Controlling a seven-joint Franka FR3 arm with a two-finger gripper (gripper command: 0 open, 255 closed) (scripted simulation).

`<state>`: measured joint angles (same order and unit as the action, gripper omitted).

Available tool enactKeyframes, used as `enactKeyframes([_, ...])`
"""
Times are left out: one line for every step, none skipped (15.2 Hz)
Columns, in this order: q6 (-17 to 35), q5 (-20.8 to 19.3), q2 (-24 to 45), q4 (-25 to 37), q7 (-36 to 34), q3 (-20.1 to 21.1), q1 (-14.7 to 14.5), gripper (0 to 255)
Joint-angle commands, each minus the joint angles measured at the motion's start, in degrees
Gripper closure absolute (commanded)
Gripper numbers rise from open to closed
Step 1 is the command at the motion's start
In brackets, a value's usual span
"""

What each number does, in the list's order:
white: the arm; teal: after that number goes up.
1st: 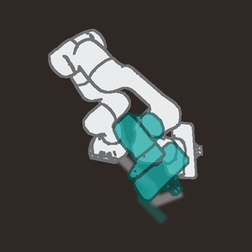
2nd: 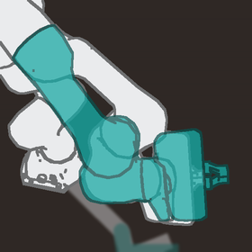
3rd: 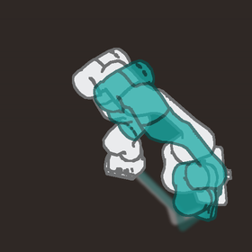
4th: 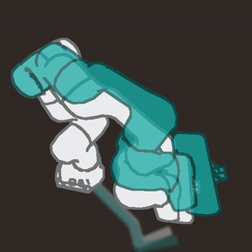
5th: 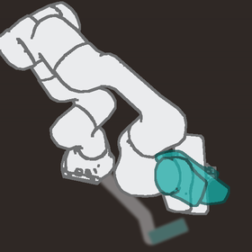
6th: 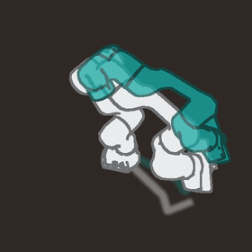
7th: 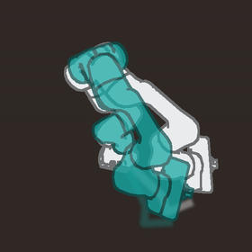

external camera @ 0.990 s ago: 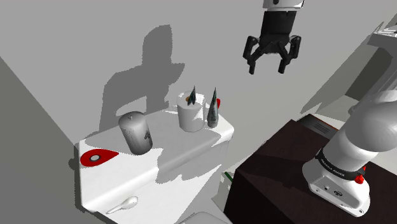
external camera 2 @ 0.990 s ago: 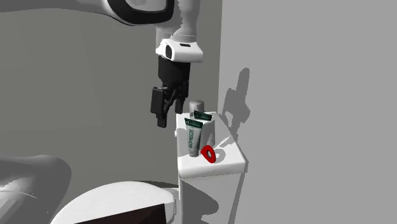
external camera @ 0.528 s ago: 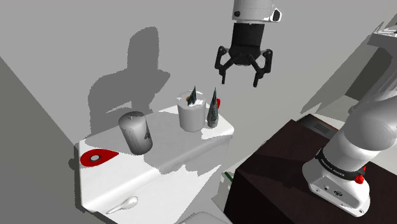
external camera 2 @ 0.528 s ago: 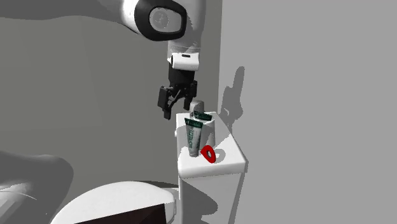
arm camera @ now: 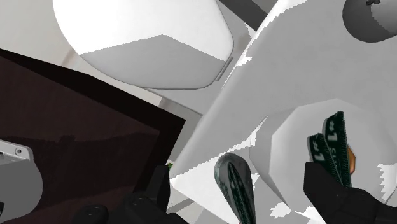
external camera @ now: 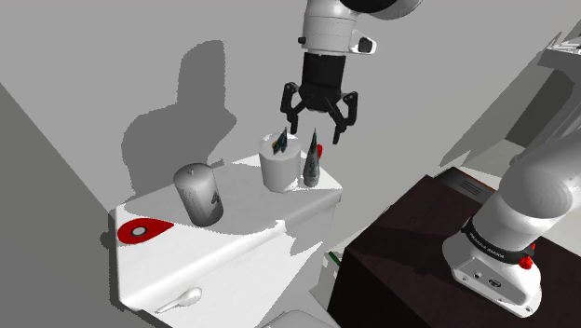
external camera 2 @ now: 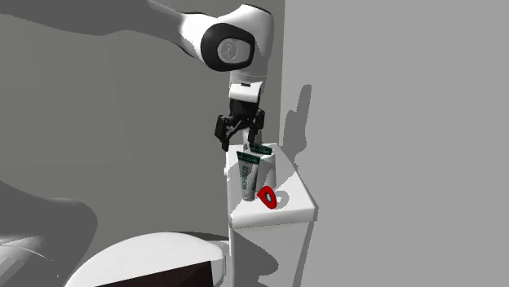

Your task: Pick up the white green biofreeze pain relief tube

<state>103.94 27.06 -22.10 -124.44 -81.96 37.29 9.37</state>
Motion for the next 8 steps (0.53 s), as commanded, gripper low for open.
enactKeyframes([1.7,0.14,0.55,-1.09,-0.09,0.53,0.07,0])
enactKeyframes([2.47,0.22,0.69,-1.73,0.05,0.72,0.04,0])
enactKeyframes([3.24,0.31,0.85,-2.35,0.19,0.91,0.02,0])
enactKeyframes([4.02,0.39,1.03,-2.97,0.33,1.11,0.0,0])
enactKeyframes([4.47,0.44,1.13,-3.32,0.41,1.23,-0.01,0])
enactKeyframes([4.46,0.44,1.13,-3.33,0.41,1.22,-0.02,0])
enactKeyframes([4.51,0.36,1.27,-3.25,0.4,1.26,0.03,255])
enactKeyframes([4.47,0.39,1.19,-3.29,0.46,1.2,0.03,255])
